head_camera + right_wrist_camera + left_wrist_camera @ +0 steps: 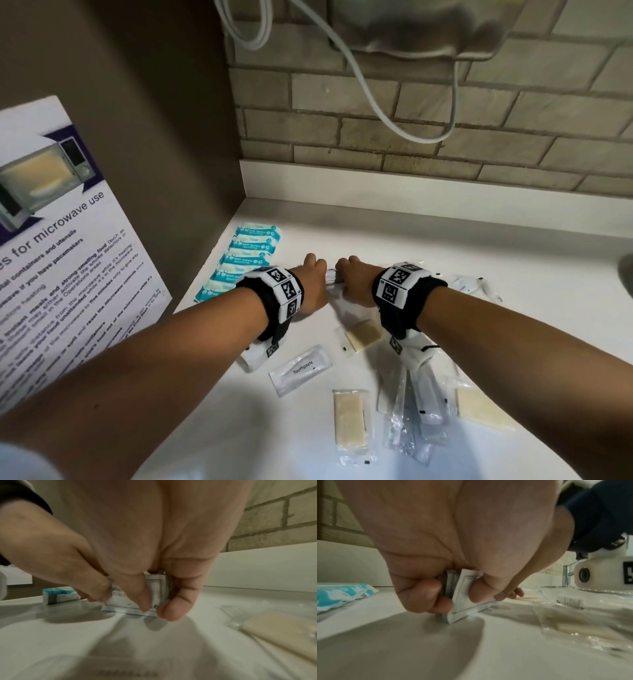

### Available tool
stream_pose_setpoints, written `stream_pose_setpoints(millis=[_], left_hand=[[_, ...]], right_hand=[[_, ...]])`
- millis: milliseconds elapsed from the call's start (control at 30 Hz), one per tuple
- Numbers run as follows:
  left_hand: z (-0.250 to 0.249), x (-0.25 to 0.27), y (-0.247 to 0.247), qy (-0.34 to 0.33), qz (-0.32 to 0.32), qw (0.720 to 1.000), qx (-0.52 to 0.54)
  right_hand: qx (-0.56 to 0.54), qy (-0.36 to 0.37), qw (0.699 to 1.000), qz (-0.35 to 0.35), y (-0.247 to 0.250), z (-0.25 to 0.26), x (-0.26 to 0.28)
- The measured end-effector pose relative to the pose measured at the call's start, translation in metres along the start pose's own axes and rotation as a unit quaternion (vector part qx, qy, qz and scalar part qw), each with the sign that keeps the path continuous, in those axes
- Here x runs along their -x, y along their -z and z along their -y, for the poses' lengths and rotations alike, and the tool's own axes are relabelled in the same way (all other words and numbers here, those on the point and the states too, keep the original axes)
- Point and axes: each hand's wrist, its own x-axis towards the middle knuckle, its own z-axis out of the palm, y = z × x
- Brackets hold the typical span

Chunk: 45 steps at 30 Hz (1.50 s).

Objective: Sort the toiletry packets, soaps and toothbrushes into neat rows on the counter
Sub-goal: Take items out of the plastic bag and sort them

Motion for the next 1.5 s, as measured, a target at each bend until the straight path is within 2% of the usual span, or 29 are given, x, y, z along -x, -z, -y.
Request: stream_pose_setpoints(millis=[167,267,433,733,900,967,1133,1400,1500], left_hand=[[0.004,-0.006,0.003,0.0,0.029,0.998,0.054],[0.002,-0.008,0.004,-0.005,0.044,0.998,0.042],[-0.004,-0.008,0.004,-0.013,0.033,0.999,-0.006],[-0.007,-0.015,0.002,0.019,0.031,0.997,0.064],[0.006,-0.017,0.004,0.011,0.045,0.995,0.089],[0.012,-0.017,0.004,-0.005,0.032,0.994,0.105],[0.026,-0.015,0.008,-0.046,-0.051,0.99,0.122],[0.032,-0.017,0.011,-0.055,-0.055,0.992,0.098],[0.038,-0.024,0.019,-0.06,-0.043,0.987,0.14]], right_hand=[[0.012,0.007,1.0,-0.005,0.012,-0.01,0.0],[0.023,0.007,1.0,0.006,0.009,-0.011,-0.001],[0.065,-0.013,0.998,0.013,-0.002,-0.014,-0.001],[0.027,-0.018,0.999,0.014,-0.002,-0.009,0.003],[-0.052,0.004,0.998,-0.021,0.009,-0.018,0.003],[-0.064,0.005,0.998,-0.027,0.013,-0.021,0.004],[-0.075,0.001,0.996,-0.038,0.014,-0.026,0.001],[-0.08,0.019,0.996,-0.03,0.014,-0.031,-0.004],[-0.109,0.025,0.994,-0.016,0.024,-0.034,-0.009]])
